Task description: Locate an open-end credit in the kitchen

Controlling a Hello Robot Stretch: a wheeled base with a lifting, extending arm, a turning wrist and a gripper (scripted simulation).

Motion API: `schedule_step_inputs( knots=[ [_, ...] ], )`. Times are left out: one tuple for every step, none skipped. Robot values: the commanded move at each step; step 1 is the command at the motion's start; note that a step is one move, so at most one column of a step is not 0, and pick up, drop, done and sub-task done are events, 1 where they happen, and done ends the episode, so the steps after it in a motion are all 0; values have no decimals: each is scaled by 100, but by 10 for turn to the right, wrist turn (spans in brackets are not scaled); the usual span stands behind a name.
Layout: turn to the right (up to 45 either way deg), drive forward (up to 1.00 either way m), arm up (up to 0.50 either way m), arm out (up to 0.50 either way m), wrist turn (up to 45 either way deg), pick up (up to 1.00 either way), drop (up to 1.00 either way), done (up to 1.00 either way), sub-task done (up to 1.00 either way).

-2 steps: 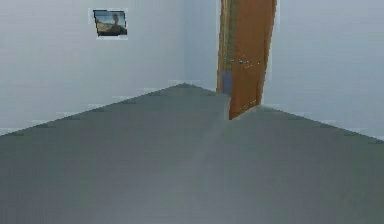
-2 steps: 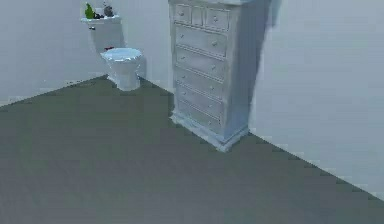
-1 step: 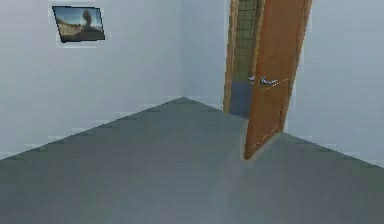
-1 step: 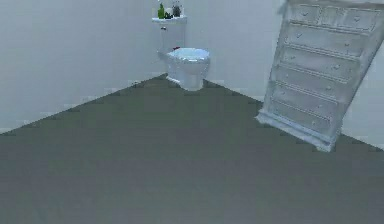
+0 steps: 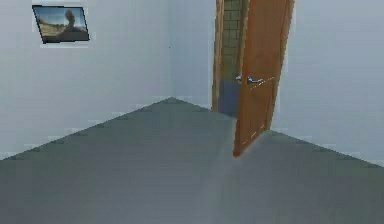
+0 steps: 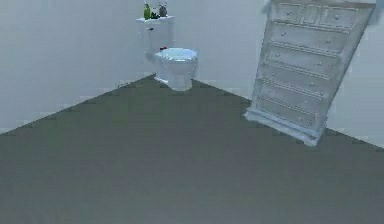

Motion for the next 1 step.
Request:
schedule_step_inputs(
  knots=[
    [0,100,0,0,0,0,0,0,0]
  ],
)
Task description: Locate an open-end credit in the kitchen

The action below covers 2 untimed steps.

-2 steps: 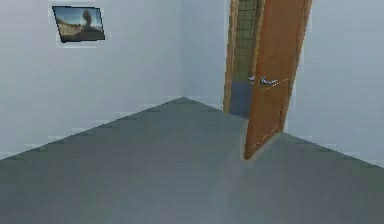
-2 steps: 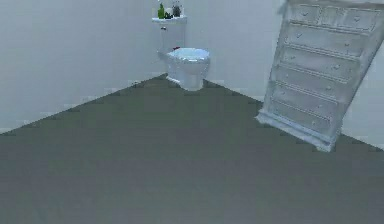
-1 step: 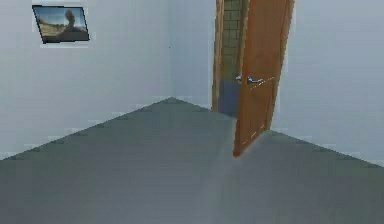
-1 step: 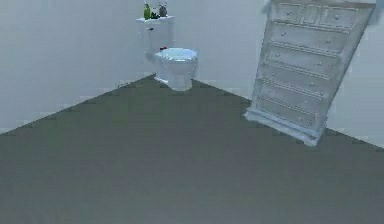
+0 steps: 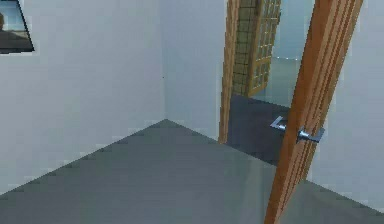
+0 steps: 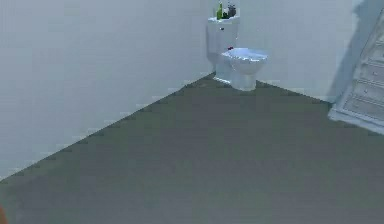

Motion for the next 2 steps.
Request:
schedule_step_inputs(
  knots=[
    [0,100,0,0,0,0,0,0,0],
    [60,0,0,0,0,0,0,0,0]
  ],
)
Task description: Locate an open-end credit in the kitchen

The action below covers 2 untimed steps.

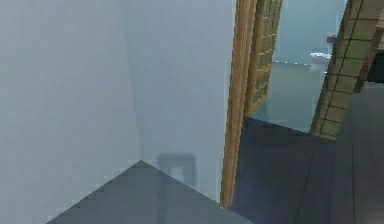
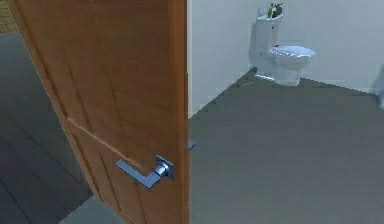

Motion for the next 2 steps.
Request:
schedule_step_inputs(
  knots=[
    [0,10,0,0,0,0,0,0,0],
    [330,0,0,0,0,0,0,0,0]
  ],
)
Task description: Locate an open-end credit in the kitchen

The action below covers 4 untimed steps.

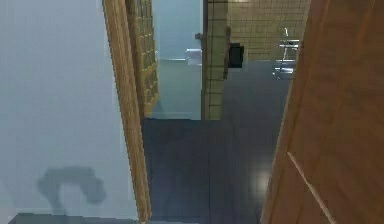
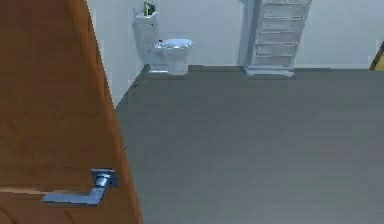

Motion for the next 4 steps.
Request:
schedule_step_inputs(
  knots=[
    [0,100,0,0,0,0,0,0,0],
    [90,0,0,0,0,0,0,0,0],
    [0,30,0,0,0,0,0,0,0],
    [-270,0,0,0,0,0,0,0,0]
  ],
)
